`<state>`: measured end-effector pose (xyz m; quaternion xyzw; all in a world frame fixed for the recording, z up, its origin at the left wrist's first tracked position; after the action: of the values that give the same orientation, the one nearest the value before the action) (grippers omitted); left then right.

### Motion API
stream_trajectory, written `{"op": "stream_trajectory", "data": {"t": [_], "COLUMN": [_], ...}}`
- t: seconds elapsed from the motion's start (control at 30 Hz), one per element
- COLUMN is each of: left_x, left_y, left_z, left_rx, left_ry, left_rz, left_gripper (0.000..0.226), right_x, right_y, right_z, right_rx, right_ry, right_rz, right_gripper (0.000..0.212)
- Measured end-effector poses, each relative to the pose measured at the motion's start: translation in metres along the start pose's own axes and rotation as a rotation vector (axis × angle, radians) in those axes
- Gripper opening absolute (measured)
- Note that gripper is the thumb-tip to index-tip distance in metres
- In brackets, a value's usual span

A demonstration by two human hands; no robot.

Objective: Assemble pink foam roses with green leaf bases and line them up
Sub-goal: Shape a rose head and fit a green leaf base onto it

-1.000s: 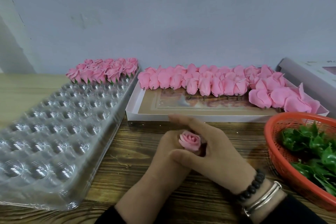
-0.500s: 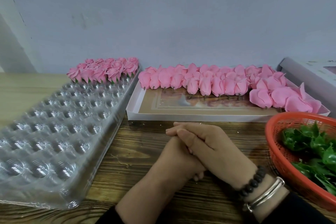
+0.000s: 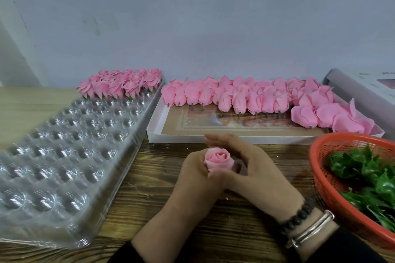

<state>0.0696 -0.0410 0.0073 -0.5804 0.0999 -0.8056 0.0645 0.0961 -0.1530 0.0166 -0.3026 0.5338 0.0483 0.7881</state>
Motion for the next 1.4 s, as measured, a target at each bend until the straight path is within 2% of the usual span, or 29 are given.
{"op": "stream_trajectory", "data": {"t": [0.07,0.1,0.17,0.27,0.33,0.37,0.43,0.5,0.57,0.63,0.7,0.77,0.87,0.93,1.03,1.1,1.17,1.27,1.33,1.4], "left_x": [-0.002,-0.003,0.001,0.005,0.004,-0.003,-0.010,-0.005,0.003,0.002,0.005,0.006,-0.002,-0.007,-0.006,-0.005,-0.006,-0.009,-0.011,-0.018], "left_y": [0.004,0.008,0.015,0.018,0.022,0.015,0.011,0.012,0.014,0.015,0.012,0.008,0.001,0.001,0.009,0.016,0.021,0.018,0.018,0.013], "left_z": [-0.001,-0.002,-0.003,0.001,0.002,-0.005,-0.013,-0.011,-0.007,-0.005,-0.004,-0.002,0.000,0.000,-0.001,-0.003,-0.004,-0.003,-0.003,-0.008], "left_rx": [0.053,0.051,0.029,0.043,0.010,0.056,0.019,-0.089,-0.197,-0.171,-0.117,-0.050,0.066,0.114,0.144,0.153,0.142,0.108,-0.051,-0.097], "left_ry": [-0.042,-0.052,-0.032,-0.004,-0.050,-0.051,-0.130,-0.148,-0.181,-0.192,-0.183,-0.132,-0.085,-0.104,-0.055,0.015,0.047,0.005,0.082,0.063], "left_rz": [-0.007,0.011,0.040,0.019,0.028,0.019,0.114,0.178,0.194,0.152,0.070,0.007,-0.012,0.021,0.179,0.204,0.205,0.187,0.388,0.433], "left_gripper": [0.032,0.035,0.035,0.031,0.020,0.030,0.042,0.036,0.011,0.027,0.030,0.030,0.010,0.009,0.028,0.024,0.012,0.021,0.033,0.037], "right_x": [-0.005,-0.006,-0.008,-0.007,-0.007,-0.008,-0.010,-0.010,-0.011,-0.010,-0.007,-0.003,0.001,-0.001,-0.005,-0.006,-0.006,-0.005,-0.006,-0.007], "right_y": [0.006,0.009,0.015,0.018,0.014,0.013,0.013,0.012,0.011,0.010,0.006,0.003,0.001,0.005,0.014,0.019,0.021,0.020,0.017,0.014], "right_z": [-0.001,-0.002,-0.003,-0.001,0.001,0.002,0.002,0.000,-0.002,-0.003,-0.002,-0.001,-0.001,-0.002,-0.002,-0.003,-0.003,0.000,0.002,0.002], "right_rx": [0.170,0.236,0.280,0.229,0.158,0.101,-0.024,-0.099,-0.143,-0.143,-0.093,-0.052,-0.032,0.010,0.157,0.256,0.293,0.211,0.084,-0.016], "right_ry": [-0.056,-0.069,-0.080,-0.092,-0.100,-0.104,-0.115,-0.102,-0.062,-0.013,-0.016,-0.031,-0.019,-0.036,-0.092,-0.106,-0.091,-0.076,-0.098,-0.109], "right_rz": [0.087,0.120,0.036,-0.189,-0.255,-0.276,-0.319,-0.322,-0.252,-0.158,-0.140,-0.147,-0.124,-0.102,-0.019,-0.019,-0.081,-0.197,-0.260,-0.299], "right_gripper": [0.044,0.039,0.041,0.039,0.034,0.035,0.036,0.033,0.024,0.023,0.034,0.055,0.071,0.068,0.042,0.033,0.038,0.033,0.031,0.025]}}
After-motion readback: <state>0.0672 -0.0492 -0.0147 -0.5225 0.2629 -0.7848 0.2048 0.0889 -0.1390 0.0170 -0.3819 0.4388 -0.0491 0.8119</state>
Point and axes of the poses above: each hand's wrist, its own z-axis towards the middle knuckle, its own y-axis out of the palm, x = y × z, the point moved 2 cm from there along z, towards the middle knuckle, and after that the axes turned 6 degrees about -z, right-handed, at the moved point
